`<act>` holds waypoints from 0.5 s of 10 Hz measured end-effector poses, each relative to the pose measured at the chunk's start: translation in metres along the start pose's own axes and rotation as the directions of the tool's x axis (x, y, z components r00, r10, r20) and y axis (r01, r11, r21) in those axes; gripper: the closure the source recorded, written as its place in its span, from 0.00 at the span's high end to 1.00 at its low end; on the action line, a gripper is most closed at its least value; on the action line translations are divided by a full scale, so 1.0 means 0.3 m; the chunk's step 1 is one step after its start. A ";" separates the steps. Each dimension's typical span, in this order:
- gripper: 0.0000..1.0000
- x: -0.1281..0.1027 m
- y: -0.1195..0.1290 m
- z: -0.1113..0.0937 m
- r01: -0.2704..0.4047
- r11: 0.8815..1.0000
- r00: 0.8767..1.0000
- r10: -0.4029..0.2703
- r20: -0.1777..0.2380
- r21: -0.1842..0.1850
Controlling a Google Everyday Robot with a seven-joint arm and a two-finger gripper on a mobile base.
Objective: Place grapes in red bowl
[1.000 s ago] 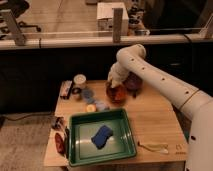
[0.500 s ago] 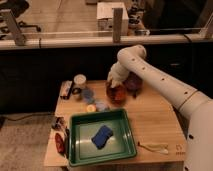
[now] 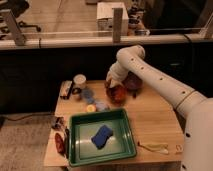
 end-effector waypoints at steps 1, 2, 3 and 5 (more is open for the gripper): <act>0.11 -0.002 -0.006 0.006 0.005 1.000 1.000 -0.005 0.001 0.000; 0.11 -0.005 -0.010 0.012 0.008 1.000 1.000 -0.008 0.003 -0.001; 0.11 -0.011 -0.016 0.020 0.013 1.000 1.000 -0.013 0.005 -0.001; 0.11 -0.010 -0.022 0.027 0.015 1.000 1.000 -0.015 0.010 0.001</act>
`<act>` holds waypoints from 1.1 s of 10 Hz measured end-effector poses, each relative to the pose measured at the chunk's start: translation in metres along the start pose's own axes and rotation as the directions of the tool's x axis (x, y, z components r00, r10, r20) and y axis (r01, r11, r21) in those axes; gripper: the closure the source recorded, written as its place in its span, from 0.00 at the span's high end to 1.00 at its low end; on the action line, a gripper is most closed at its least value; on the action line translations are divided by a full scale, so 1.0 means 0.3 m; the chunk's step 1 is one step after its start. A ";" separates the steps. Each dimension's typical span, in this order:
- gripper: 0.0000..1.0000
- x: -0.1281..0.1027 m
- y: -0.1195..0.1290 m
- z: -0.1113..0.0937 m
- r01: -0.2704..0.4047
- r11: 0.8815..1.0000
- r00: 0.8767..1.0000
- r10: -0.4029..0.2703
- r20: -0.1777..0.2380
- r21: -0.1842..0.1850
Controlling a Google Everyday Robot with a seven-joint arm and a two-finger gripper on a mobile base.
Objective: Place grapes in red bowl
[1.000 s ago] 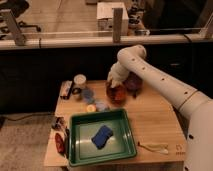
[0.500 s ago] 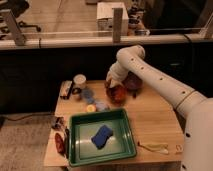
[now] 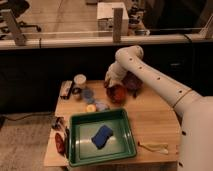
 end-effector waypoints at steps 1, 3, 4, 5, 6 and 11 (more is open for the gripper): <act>0.11 0.004 -0.001 0.004 0.001 1.000 1.000 -0.001 0.001 0.000; 0.11 0.006 -0.001 0.018 0.001 1.000 1.000 -0.001 0.002 -0.001; 0.11 0.006 -0.004 0.025 0.001 1.000 1.000 -0.001 0.004 0.000; 0.11 0.007 -0.004 0.032 0.000 1.000 1.000 0.000 0.006 -0.001; 0.11 0.008 -0.006 0.034 0.000 1.000 1.000 0.000 0.007 0.000; 0.11 0.013 -0.011 0.064 0.001 1.000 1.000 -0.001 0.009 -0.002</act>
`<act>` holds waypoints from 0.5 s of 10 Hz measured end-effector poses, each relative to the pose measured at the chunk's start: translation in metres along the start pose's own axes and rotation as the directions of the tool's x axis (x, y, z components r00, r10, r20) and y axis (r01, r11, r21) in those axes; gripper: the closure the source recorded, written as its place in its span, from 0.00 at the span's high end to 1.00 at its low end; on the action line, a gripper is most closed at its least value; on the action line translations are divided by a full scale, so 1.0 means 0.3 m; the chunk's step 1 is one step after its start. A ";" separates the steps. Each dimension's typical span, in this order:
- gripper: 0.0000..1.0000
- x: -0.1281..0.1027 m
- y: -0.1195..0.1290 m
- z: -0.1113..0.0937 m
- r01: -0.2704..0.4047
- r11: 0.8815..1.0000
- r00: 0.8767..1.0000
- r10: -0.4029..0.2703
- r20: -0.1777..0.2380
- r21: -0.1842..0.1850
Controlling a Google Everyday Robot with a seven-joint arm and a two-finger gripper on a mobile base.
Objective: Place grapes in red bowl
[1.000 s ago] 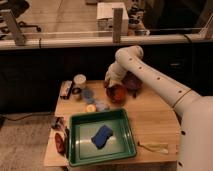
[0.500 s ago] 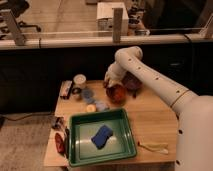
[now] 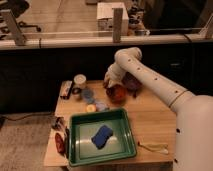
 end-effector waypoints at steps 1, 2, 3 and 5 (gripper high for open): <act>0.11 0.008 0.002 0.010 -0.003 1.000 1.000 0.003 -0.001 -0.002; 0.11 0.010 0.002 0.013 -0.003 1.000 1.000 0.003 -0.002 -0.002; 0.11 0.012 0.001 0.021 -0.001 1.000 1.000 0.001 -0.004 -0.005; 0.11 0.011 -0.004 0.031 0.001 1.000 1.000 -0.001 -0.004 -0.006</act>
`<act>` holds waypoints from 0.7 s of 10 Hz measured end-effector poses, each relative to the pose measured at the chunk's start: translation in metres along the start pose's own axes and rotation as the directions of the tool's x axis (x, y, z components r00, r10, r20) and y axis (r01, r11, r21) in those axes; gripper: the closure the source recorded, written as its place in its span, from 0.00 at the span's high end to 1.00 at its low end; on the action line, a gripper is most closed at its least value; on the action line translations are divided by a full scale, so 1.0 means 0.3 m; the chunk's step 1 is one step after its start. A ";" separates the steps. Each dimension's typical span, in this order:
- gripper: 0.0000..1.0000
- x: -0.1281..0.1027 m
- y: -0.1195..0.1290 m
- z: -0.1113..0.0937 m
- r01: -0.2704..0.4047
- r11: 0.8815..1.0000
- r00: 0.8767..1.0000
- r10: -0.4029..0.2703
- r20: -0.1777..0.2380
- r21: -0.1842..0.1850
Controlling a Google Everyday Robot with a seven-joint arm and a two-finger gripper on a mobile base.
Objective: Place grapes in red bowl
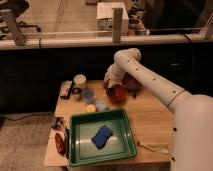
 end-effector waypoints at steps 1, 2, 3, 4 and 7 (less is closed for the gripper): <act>0.11 0.003 0.001 0.004 -0.001 1.000 1.000 0.001 -0.001 -0.001; 0.11 0.007 0.002 0.007 -0.002 1.000 1.000 0.002 -0.003 -0.002; 0.11 0.010 0.004 0.010 -0.003 1.000 1.000 0.003 -0.004 -0.003; 0.11 0.011 0.004 0.013 -0.003 1.000 1.000 0.003 -0.004 -0.003; 0.11 0.011 -0.002 0.031 -0.004 1.000 1.000 0.004 -0.006 -0.005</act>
